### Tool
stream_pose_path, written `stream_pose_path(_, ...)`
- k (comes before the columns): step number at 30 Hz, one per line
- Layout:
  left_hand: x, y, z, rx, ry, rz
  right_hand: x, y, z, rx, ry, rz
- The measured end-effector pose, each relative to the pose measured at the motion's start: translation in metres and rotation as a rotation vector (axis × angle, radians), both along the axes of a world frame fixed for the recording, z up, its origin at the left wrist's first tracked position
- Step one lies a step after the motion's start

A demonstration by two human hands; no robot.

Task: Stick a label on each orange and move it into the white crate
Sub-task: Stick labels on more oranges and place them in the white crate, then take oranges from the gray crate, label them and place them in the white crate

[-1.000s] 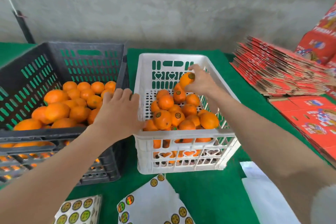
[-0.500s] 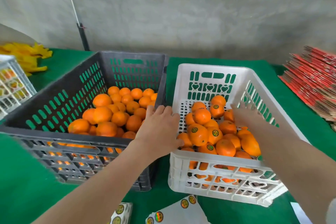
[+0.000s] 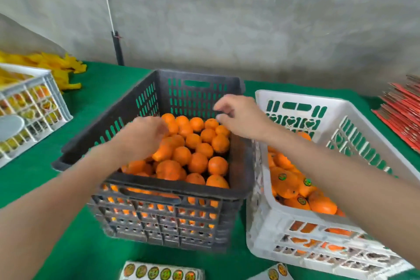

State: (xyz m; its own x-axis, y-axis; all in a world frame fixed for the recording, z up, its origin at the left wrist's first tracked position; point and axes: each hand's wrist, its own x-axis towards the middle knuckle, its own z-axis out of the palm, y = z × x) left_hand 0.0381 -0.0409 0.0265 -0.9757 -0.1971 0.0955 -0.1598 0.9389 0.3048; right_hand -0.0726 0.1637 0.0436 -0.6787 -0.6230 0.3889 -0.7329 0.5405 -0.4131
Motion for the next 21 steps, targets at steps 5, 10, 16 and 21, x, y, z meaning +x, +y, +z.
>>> stream_pose_path(5, -0.006, -0.066, -0.014, -0.207, -0.188, 0.091, -0.021, -0.111, -0.039, 0.710, -0.293, 0.091)
stream_pose_path(10, -0.016, -0.086, -0.021, -0.096, -0.120, 0.056, -0.028, -0.152, -0.065, 0.845, -0.760, 0.010)
stream_pose_path(16, -0.080, -0.091, -0.019, -0.210, -0.197, -0.064, -0.046, -0.154, -0.069, 0.789, -0.583, 0.028)
stream_pose_path(21, -0.142, -0.090, -0.039, -0.307, -0.410, -0.232, -0.061, -0.157, -0.076, 0.670, -0.841, 0.033)
